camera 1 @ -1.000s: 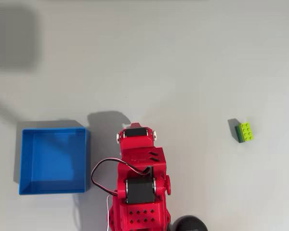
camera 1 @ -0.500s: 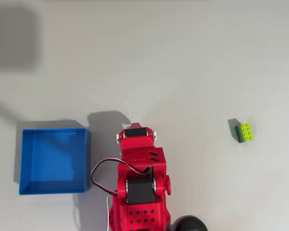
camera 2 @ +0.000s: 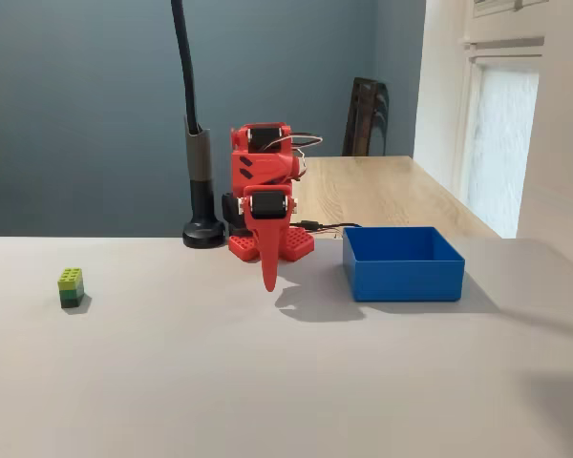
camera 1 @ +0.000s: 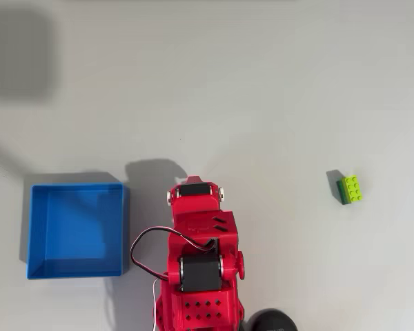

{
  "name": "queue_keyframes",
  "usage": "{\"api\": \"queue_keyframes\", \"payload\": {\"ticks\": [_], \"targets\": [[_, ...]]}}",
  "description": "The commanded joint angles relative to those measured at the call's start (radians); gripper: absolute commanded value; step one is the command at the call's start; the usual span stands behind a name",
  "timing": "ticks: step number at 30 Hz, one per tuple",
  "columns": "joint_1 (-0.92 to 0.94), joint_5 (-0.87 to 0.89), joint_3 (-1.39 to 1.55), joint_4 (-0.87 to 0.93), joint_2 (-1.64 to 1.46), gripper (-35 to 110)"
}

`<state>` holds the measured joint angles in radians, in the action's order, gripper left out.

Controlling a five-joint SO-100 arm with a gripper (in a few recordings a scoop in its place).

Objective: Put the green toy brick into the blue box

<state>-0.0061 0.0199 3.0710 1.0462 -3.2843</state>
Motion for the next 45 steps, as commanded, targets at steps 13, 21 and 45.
{"api": "queue_keyframes", "payload": {"ticks": [13, 21, 45], "targets": [[0.017, 0.006, 0.002, -0.009, -0.003, 0], [0.017, 0.006, 0.002, -0.009, -0.003, 0], [-0.066, -0.100, 0.002, -0.009, -0.003, 0]]}}
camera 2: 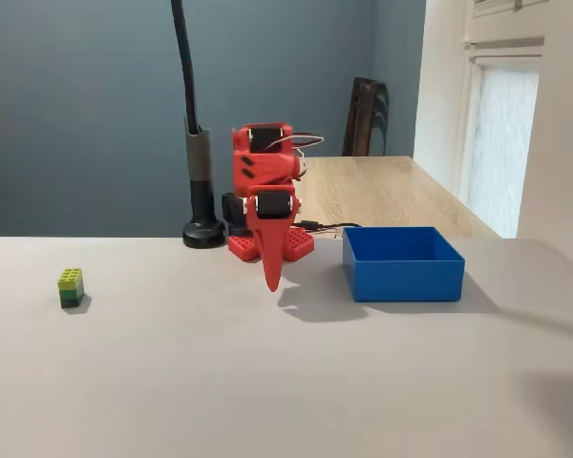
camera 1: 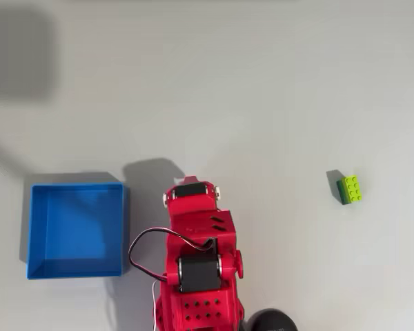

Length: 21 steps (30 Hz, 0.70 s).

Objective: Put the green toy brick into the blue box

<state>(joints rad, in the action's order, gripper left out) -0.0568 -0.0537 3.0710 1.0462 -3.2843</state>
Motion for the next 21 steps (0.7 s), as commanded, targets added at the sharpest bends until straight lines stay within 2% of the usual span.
{"api": "queue_keyframes", "payload": {"ticks": [1, 14, 21], "targets": [[-0.015, -0.025, 0.002, -0.009, -0.003, 0], [0.009, 0.089, -0.121, -0.043, 0.000, 0], [0.137, 0.071, -0.189, -0.043, 0.018, 0]]}}
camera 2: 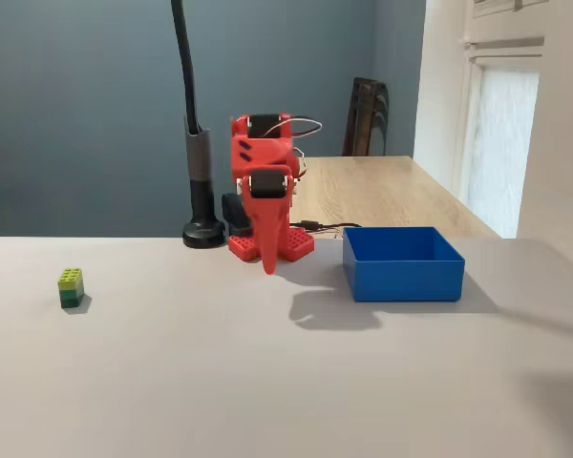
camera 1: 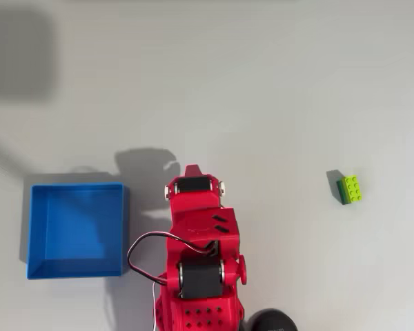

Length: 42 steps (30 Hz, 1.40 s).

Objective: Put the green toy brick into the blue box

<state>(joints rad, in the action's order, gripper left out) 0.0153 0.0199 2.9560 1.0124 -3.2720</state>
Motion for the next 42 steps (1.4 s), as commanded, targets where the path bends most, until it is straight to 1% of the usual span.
{"api": "queue_keyframes", "payload": {"ticks": [1, 6, 22, 28, 36, 42], "targets": [[0.086, -0.008, -0.083, -0.009, 0.026, 0], [0.190, 0.023, -0.190, -0.009, 0.212, 0], [0.591, 0.249, -0.635, -0.006, 0.830, 0], [0.761, 0.267, -0.756, -0.006, 0.999, 0], [0.920, 0.207, -0.831, -0.006, 1.152, 12], [0.992, 0.173, -0.882, -0.006, 1.247, 22]]}}
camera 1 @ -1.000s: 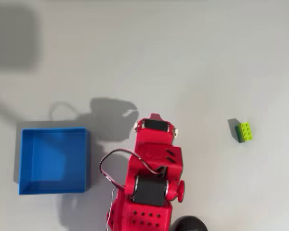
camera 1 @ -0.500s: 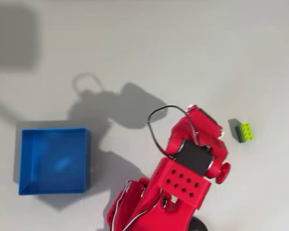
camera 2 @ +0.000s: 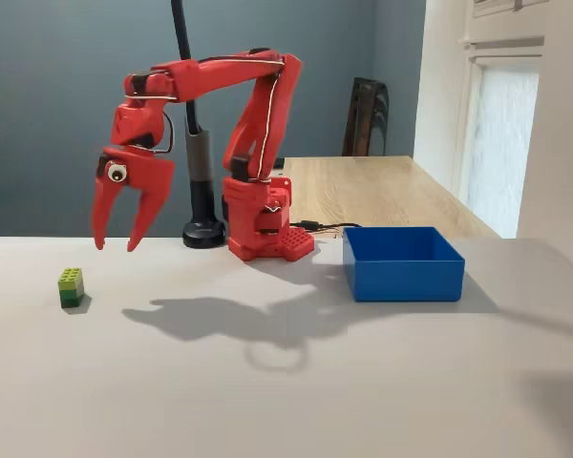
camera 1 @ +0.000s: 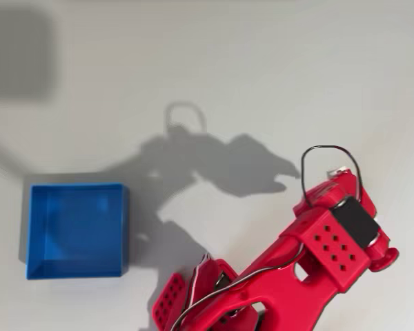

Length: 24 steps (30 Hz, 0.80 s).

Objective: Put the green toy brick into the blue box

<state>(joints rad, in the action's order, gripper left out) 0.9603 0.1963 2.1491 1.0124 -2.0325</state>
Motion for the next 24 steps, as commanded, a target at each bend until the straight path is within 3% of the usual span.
{"api": "queue_keyframes", "payload": {"ticks": [1, 24], "targets": [[0.057, -0.003, -0.087, -0.006, 0.023, 22], [0.078, 0.132, -0.471, 0.052, 0.425, 24]]}}
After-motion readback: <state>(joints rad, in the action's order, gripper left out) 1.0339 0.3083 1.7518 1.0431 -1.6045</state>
